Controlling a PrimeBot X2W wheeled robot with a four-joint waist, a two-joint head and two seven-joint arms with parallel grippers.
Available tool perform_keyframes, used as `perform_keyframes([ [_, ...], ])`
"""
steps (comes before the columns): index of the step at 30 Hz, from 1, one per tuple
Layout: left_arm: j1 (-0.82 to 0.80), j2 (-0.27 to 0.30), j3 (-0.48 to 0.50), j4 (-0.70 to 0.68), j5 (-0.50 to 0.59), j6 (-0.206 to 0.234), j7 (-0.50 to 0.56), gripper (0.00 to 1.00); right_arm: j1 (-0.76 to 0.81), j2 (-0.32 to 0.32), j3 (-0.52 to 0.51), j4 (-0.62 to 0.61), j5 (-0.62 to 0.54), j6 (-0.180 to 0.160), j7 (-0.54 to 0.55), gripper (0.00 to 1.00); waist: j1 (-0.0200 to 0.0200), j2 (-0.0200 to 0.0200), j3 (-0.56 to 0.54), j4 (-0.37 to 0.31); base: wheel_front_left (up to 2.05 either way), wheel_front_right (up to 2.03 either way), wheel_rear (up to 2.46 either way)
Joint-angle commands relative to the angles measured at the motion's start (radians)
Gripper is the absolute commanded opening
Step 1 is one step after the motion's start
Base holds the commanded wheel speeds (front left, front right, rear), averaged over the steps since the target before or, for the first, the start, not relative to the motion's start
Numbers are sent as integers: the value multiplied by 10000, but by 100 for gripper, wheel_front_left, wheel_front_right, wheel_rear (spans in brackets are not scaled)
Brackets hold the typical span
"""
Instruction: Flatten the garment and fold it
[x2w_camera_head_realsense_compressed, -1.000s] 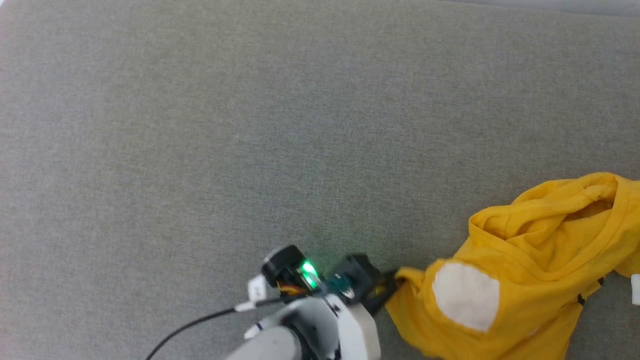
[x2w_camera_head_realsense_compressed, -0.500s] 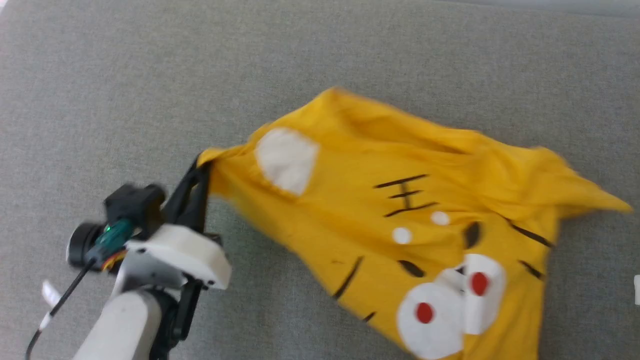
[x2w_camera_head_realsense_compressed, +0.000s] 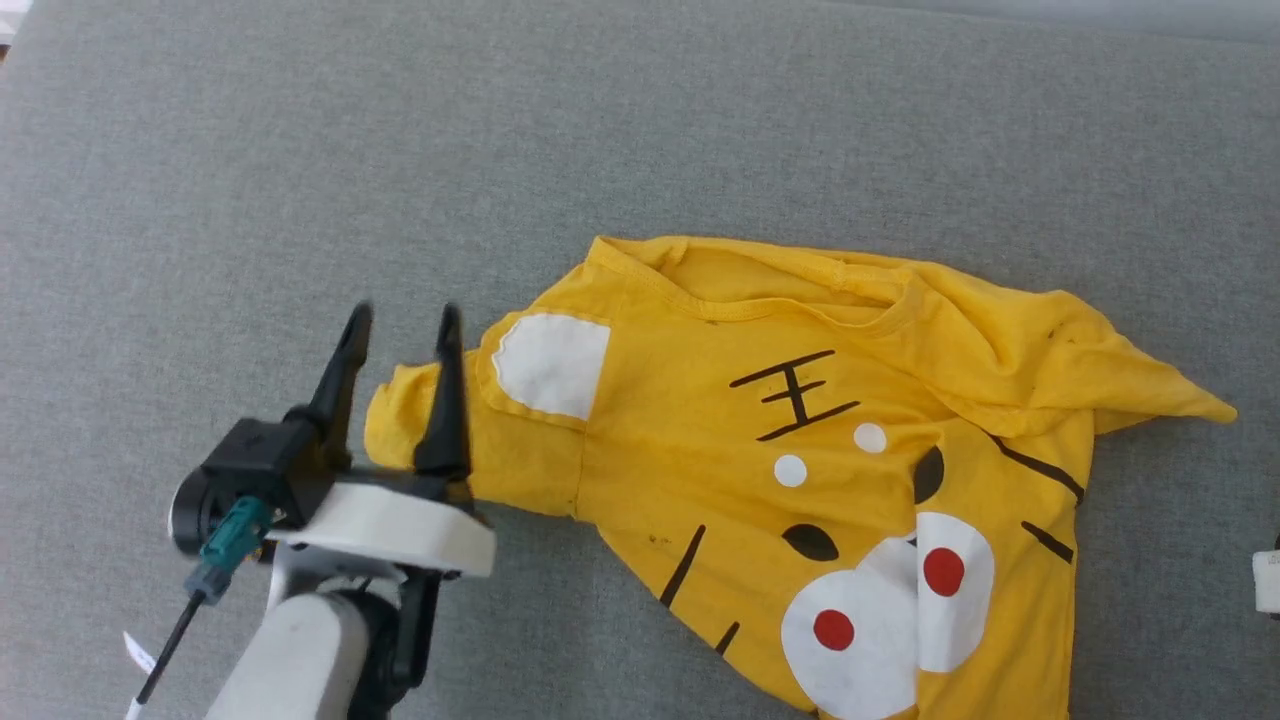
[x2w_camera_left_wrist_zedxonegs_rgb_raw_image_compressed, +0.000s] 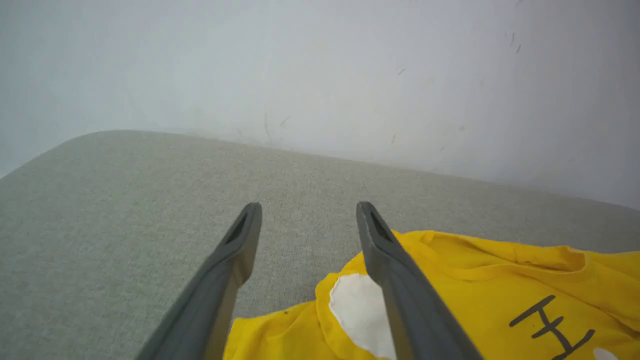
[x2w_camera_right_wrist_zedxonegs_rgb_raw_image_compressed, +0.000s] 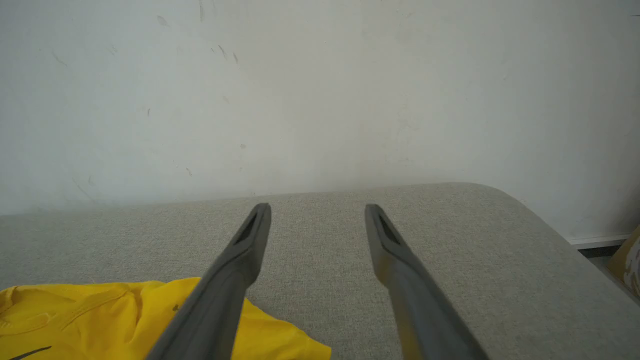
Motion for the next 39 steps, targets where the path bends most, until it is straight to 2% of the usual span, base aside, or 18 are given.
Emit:
perform_keyframes([
  [1,-406,12,-289,-424,274,-122,28,100,42,28,22,5,-4,-9,43,100,0,0,-39,24,0,0,0],
  [4,-713,65,-816,-788,617,-348,288,100,62,28,55,7,-18,-9,91,100,0,0,-61,44,0,0,0],
  [11,-1614,-200,-3459,-827,986,-1835,2700,100,30,28,240,-33,-15,-9,204,100,0,0,33,-40,0,0,0],
  [15,-1884,-601,-4487,-422,887,-2454,3499,100,14,28,227,-54,-10,-9,257,100,0,0,189,-134,0,0,0],
  [22,-2194,-1242,-5455,1417,959,-2896,3900,100,-71,28,237,-6,63,-9,246,100,0,0,429,-218,0,0,0],
  [28,-2581,-1510,-5772,2964,1085,-2903,4454,100,-218,28,250,52,62,-9,232,100,0,0,525,-202,0,0,0],
  [30,-2722,-1581,-5773,3252,1119,-2905,4324,0,-254,28,251,75,54,-9,236,100,0,0,523,-185,0,0,0],
  [35,-2729,-1676,-5776,3219,381,-3318,4425,0,-292,28,218,114,8,-9,263,100,0,0,446,-98,0,0,0],
  [39,-2634,-1162,-5978,2375,-405,-3612,5089,0,-287,28,227,117,-26,-9,300,100,0,0,324,-14,0,0,0],
])
